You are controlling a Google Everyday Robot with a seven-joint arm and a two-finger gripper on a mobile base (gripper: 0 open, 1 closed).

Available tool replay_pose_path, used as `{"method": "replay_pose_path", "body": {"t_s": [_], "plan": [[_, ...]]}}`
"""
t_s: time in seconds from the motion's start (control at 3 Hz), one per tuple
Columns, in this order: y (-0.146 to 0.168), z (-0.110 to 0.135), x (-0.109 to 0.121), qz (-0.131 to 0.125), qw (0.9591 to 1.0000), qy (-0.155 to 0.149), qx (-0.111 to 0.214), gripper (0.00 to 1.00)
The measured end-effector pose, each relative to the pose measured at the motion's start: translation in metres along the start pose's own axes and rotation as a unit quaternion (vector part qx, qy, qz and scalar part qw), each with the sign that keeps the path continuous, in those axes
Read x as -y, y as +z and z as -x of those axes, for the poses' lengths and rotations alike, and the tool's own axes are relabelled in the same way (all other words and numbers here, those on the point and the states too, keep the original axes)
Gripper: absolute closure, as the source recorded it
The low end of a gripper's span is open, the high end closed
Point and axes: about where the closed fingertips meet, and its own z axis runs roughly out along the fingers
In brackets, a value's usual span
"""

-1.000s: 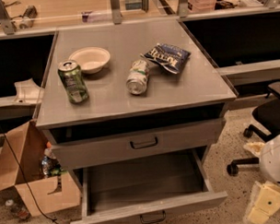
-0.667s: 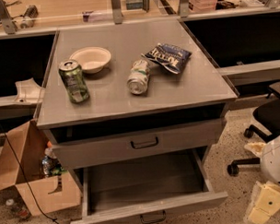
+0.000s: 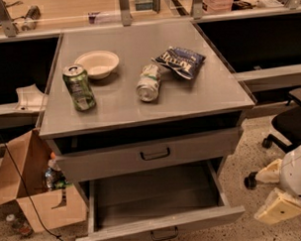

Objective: Close middle drawer

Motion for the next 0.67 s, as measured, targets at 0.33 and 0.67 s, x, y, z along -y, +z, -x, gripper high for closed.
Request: {"method": "replay_pose_path", "body": {"t_s": [0.33,0.67], "plan": [[0.0000,0.0000,0.0000,0.000,1.0000,0.000,0.000,0.63],[-0.0032,0.0009,-0.0009,-0.025,0.9996,0.009,0.009,0.94]]}}
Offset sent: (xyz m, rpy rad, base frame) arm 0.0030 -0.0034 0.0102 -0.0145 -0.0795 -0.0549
